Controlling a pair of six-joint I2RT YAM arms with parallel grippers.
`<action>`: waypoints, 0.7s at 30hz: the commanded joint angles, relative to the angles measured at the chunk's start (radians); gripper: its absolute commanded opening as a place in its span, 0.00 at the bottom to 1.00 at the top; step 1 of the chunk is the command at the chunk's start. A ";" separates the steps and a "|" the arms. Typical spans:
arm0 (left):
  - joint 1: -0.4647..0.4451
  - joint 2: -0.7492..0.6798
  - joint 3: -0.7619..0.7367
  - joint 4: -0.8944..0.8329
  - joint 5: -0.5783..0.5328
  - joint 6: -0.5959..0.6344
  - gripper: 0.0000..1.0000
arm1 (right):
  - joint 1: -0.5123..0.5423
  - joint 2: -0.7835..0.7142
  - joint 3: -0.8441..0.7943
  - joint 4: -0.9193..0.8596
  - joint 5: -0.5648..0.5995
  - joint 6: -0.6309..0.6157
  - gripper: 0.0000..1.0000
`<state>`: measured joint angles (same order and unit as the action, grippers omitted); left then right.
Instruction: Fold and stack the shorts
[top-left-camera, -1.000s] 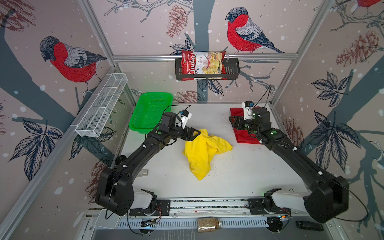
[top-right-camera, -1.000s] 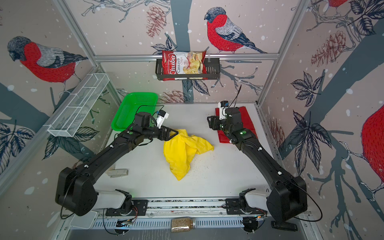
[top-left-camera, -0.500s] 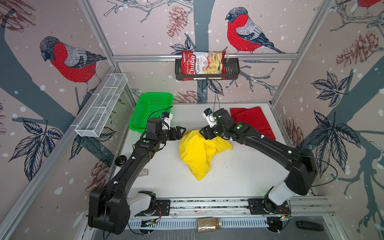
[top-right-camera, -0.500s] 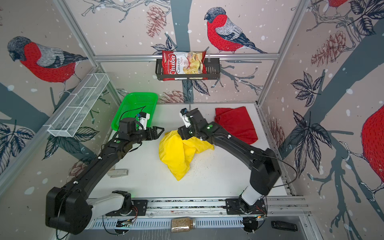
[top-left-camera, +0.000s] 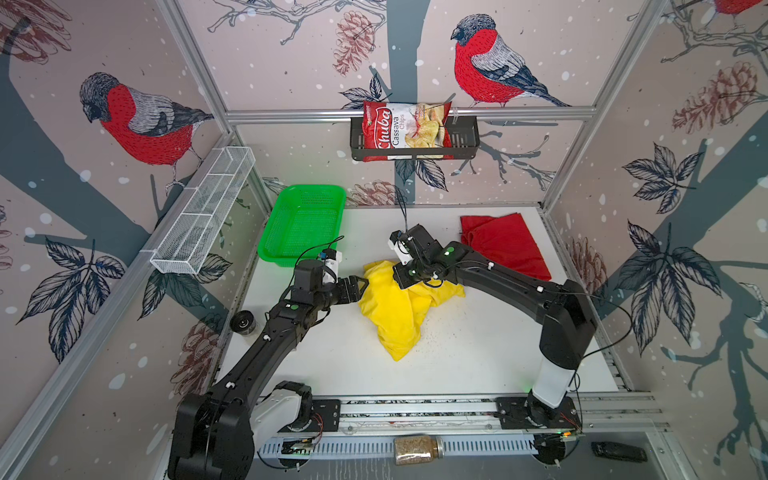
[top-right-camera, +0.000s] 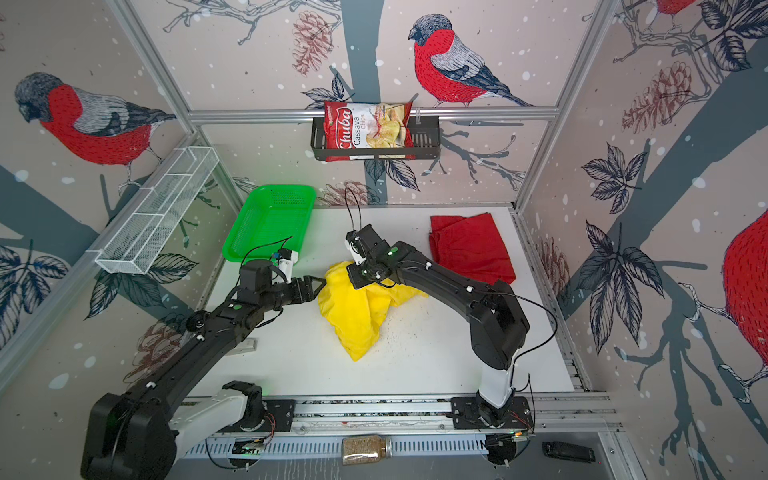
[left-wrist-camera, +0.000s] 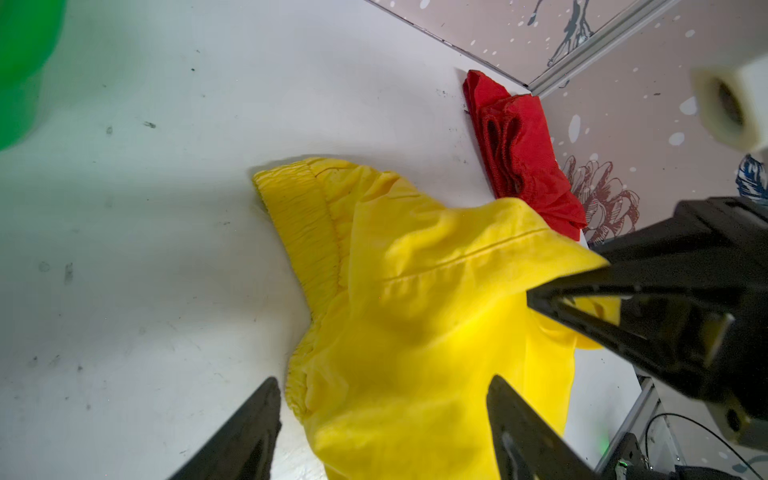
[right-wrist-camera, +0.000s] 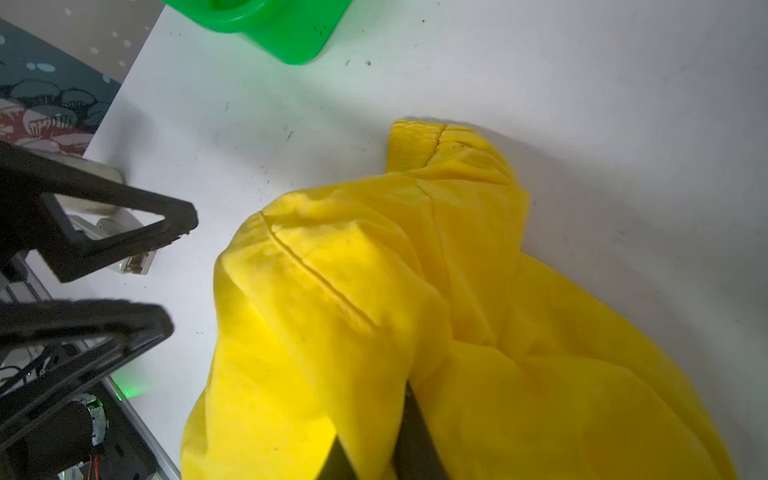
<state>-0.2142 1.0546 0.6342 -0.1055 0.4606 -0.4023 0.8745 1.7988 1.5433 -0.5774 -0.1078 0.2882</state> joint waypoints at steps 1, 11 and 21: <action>0.000 -0.029 0.015 0.072 0.016 0.084 0.77 | -0.019 -0.067 0.005 0.066 0.007 0.000 0.01; 0.001 -0.152 0.185 -0.043 -0.397 0.161 0.78 | -0.147 -0.307 0.038 0.394 -0.264 -0.097 0.00; 0.001 -0.162 0.327 -0.203 -0.672 0.189 0.80 | -0.151 -0.202 0.190 0.534 -0.684 0.001 0.00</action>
<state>-0.2142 0.8982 0.9440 -0.2550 -0.0818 -0.2287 0.7261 1.5875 1.7435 -0.1642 -0.6186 0.2241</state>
